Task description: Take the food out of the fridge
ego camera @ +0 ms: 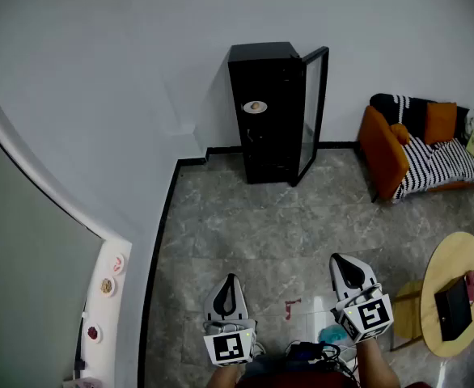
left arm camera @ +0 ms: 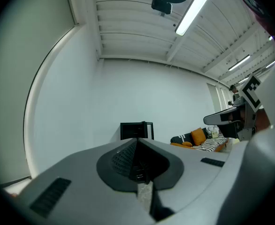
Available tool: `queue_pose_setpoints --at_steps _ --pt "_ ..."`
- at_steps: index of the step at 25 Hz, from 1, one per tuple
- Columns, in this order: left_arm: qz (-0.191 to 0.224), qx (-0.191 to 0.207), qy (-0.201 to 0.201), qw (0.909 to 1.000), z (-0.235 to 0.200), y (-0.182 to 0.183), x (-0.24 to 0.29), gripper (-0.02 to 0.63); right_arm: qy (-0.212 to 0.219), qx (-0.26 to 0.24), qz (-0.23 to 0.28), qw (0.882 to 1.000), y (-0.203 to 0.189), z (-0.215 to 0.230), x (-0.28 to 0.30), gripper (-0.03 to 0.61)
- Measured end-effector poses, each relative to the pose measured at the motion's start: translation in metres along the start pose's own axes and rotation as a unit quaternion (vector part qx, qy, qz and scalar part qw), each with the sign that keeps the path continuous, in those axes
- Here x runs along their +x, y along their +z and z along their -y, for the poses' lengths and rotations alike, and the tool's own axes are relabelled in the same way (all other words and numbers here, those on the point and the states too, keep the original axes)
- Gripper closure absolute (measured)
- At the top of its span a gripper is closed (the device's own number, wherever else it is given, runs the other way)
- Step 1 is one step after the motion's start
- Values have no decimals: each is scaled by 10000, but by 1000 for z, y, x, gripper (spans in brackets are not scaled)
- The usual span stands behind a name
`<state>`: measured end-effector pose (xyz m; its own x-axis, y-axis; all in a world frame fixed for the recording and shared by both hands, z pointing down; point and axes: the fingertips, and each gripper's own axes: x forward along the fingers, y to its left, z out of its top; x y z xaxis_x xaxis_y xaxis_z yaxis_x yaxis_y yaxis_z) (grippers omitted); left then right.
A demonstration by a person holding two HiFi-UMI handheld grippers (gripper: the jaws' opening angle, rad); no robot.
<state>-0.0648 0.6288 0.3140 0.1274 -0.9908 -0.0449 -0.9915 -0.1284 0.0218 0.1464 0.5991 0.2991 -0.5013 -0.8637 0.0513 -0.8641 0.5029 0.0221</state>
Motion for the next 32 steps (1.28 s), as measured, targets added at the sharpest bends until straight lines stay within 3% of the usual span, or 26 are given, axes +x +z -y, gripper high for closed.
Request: queue_pose_setpoints --at_steps 5,9,19,25,32 --pt "-228 310 6 9993 3 -7 -2 600 46 49 -77 9999 -5 2 -3 558" --pt "26 53 59 10000 13 2 1 600 81 19 -85 9999 -9 9 -7 558" --pt "-42 82 175 9998 32 -2 8 599 95 219 61 9997 -10 32 -4 557" --pt "-290 427 89 9986 41 -10 15 600 174 199 50 9996 -14 44 -1 557" --pt "-385 467 36 9982 34 -20 37 600 98 227 0 9997 -20 54 18 557"
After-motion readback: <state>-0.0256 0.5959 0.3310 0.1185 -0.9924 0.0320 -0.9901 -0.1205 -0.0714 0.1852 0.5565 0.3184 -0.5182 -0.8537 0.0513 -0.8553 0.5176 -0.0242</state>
